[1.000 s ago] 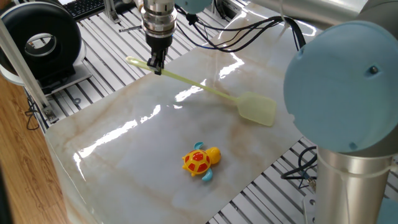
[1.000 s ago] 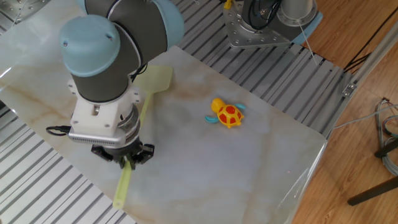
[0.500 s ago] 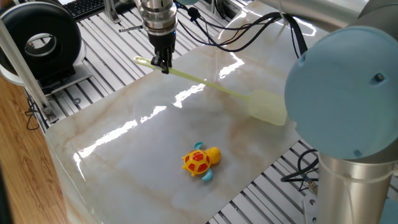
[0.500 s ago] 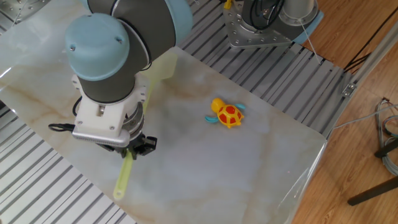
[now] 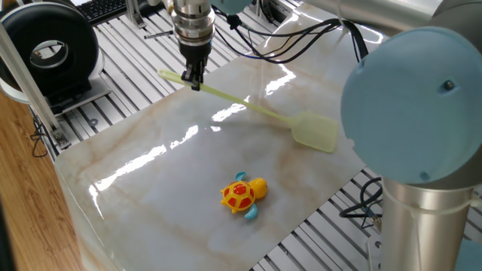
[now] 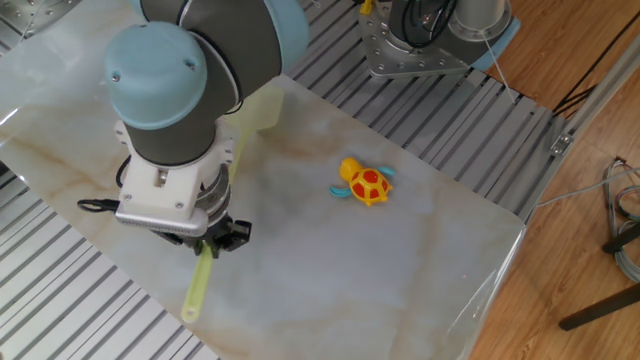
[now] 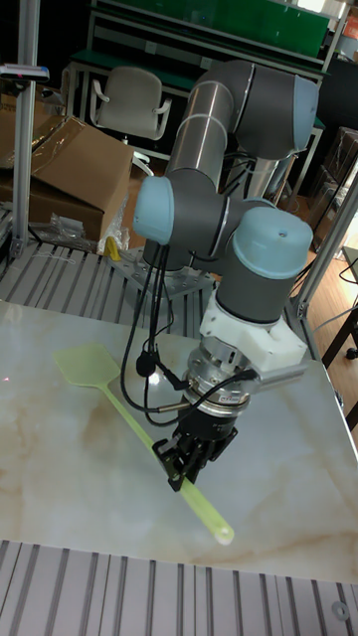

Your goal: Swat with a flyswatter

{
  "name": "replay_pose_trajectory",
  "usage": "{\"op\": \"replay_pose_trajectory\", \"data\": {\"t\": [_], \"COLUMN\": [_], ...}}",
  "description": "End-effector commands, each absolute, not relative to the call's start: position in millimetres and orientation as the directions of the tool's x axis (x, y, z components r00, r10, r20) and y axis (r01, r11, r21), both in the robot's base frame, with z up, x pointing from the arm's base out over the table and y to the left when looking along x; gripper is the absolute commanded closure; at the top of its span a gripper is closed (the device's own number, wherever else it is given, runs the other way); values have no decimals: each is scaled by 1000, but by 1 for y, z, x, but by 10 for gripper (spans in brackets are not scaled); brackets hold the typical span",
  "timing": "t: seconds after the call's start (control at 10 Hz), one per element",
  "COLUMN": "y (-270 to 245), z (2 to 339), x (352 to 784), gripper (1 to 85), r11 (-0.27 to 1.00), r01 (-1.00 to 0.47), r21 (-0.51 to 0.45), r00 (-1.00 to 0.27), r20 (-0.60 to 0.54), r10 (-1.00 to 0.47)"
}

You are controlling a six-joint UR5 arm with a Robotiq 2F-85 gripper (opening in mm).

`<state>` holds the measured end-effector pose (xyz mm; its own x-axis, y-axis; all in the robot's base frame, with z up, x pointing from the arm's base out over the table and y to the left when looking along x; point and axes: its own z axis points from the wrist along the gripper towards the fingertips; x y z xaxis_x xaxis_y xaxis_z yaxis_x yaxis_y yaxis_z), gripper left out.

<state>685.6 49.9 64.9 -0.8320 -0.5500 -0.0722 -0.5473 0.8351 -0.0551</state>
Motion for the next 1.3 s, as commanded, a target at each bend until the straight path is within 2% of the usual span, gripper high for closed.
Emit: {"op": "replay_pose_trajectory", "data": {"t": [0.0,0.2,0.3,0.5,0.7,0.9,1.2], "y": [39,42,45,43,50,51,36], "z": [78,98,98,77,53,50,67], "x": [666,656,658,672,685,690,671], "gripper": [843,843,843,843,843,843,843], "r11": [850,864,864,854,847,843,843], "r01": [-523,-497,-497,-516,-531,-536,-534], "r21": [-60,-83,-78,-75,-32,-40,-64], "r00": [-850,-866,-866,-851,-842,-838,-840], "r20": [-31,-11,-24,-67,-93,-99,-75], "r10": [-526,-500,-500,-520,-532,-537,-537]}}
